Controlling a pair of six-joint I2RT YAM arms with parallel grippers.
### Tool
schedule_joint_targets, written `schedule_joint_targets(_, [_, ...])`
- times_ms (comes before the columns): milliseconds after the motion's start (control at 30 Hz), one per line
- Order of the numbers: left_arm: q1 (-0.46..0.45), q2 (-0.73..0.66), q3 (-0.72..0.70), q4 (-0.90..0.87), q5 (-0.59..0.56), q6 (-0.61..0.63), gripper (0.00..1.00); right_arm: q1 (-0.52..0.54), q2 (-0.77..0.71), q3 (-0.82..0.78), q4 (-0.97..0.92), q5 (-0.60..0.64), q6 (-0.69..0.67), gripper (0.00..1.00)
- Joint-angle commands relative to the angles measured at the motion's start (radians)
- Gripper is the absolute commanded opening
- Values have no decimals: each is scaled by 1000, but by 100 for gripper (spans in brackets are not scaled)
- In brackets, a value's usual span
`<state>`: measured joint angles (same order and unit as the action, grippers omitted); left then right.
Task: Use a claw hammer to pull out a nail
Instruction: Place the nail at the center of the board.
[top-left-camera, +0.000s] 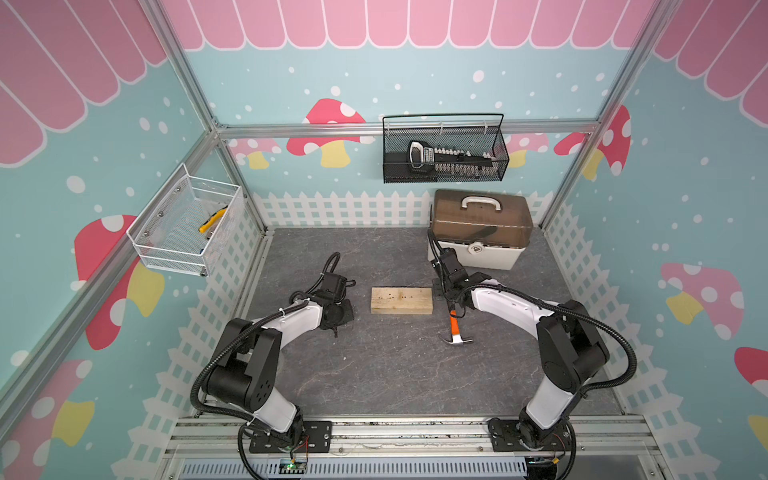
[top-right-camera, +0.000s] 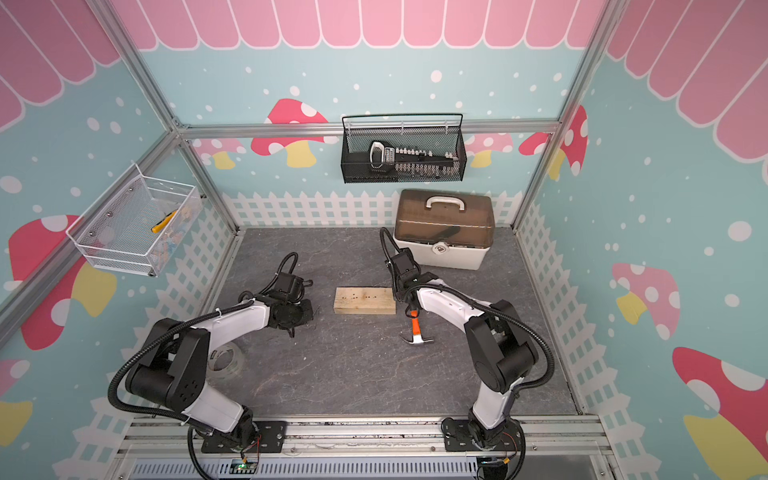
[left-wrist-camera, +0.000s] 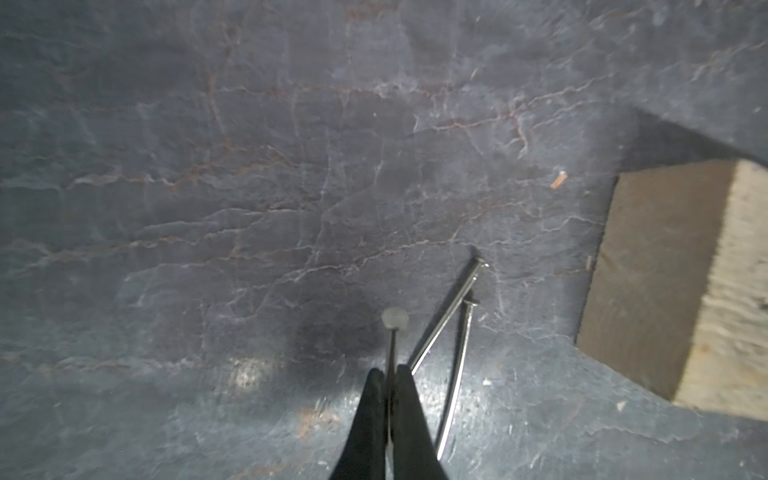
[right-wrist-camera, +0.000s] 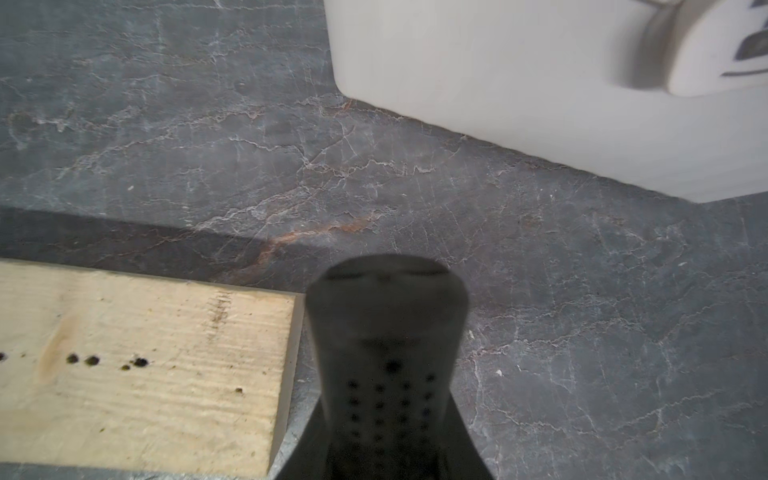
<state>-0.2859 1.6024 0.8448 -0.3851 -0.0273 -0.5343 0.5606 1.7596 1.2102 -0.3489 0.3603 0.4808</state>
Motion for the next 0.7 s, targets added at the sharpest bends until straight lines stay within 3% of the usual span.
schedule_joint_targets(0, [5, 31, 42, -50, -18, 0, 7, -6, 52, 45, 7, 19, 56, 0])
schedule_joint_targets(200, [5, 37, 51, -45, -6, 13, 22, -11, 118, 71, 14, 18, 57, 0])
schedule_joint_targets(567, [11, -57, 28, 6, 45, 15, 45, -24, 222, 94, 16, -46, 58, 29])
schedule_joint_targets(667, [18, -109, 16, 38, 71, 19, 66, -31, 234, 94, 17, -58, 59, 34])
